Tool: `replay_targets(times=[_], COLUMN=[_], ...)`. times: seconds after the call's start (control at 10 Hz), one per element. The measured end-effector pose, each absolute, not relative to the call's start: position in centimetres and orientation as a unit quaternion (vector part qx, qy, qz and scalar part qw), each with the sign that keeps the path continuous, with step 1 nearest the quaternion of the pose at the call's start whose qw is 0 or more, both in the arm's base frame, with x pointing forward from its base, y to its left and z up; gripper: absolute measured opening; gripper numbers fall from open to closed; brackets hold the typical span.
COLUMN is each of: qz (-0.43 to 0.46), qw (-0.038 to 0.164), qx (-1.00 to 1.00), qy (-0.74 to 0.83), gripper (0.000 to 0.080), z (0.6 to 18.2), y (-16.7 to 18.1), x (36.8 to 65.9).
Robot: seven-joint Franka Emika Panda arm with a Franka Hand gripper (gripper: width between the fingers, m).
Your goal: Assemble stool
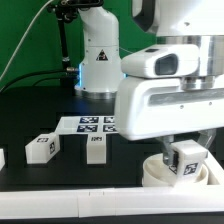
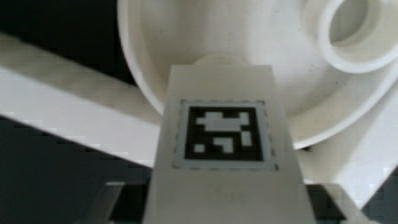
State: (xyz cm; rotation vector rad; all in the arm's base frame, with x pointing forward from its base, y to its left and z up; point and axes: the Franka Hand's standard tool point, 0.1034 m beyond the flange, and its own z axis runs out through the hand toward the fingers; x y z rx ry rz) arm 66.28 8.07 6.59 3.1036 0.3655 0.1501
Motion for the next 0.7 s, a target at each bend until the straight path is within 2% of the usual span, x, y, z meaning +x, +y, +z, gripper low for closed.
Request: replay_targets(times=[0.4,0.7], qz=[0.053,0.047], qw=[-0.026,-0.028], qx=[0.995,0.981], qy=[-0.082,-0.189], gripper=[0.034,0.034], z=[6.4,6.2], y=[7.7,7.1], x=[66.4,66.3])
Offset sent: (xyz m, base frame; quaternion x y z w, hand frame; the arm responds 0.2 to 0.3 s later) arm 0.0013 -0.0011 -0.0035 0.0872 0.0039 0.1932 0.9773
